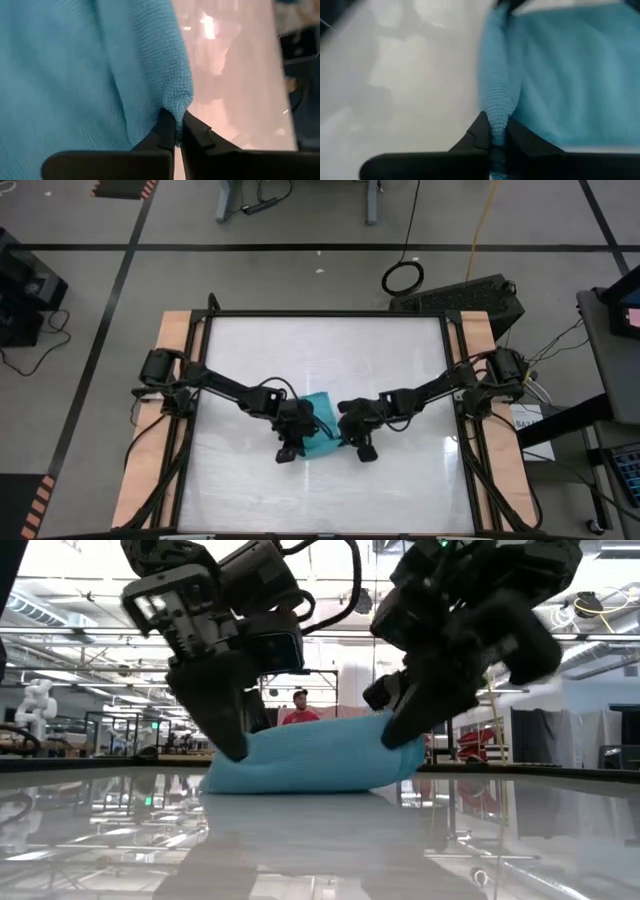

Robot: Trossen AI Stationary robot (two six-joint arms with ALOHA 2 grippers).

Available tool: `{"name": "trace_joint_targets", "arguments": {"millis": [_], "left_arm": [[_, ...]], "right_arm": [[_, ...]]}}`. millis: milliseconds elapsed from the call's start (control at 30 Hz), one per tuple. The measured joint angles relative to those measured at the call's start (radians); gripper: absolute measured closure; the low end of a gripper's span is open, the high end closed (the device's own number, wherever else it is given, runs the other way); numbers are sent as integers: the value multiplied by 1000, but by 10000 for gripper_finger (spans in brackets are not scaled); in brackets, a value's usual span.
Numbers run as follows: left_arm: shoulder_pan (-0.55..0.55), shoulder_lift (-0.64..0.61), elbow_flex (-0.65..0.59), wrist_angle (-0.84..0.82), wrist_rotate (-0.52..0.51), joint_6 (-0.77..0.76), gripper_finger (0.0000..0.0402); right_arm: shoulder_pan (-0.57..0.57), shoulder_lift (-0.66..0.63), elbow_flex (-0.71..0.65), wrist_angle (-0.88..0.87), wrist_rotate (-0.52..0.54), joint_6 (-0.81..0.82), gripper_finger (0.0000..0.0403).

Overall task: Roll towel
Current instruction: Roll the blue microfiber towel

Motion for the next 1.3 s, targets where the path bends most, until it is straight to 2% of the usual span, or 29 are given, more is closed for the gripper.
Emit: {"name": "trace_joint_targets", "arguments": {"millis": [133, 267, 500, 733, 933, 1133, 1300], "left_arm": [[-27, -4, 5, -93, -55, 84, 395], [-52, -16, 5, -124, -108, 123, 397], [-52, -30, 17, -152, -114, 116, 391], [-50, -30, 25, -206, -113, 89, 389], [-51, -30, 23, -227, -107, 45, 388], [-51, -30, 23, -232, -107, 37, 387], [-51, -30, 23, -234, -108, 36, 387]], "right_arm": [[18, 0, 29, 4, -82, 131, 383], [38, 0, 55, 4, -106, 247, 388], [42, 52, 56, 39, -136, 511, 392], [41, 130, 59, 78, -153, 697, 388], [42, 163, 57, 179, -161, 854, 377], [41, 163, 57, 179, -156, 982, 351], [43, 159, 55, 189, -162, 955, 328]]}}
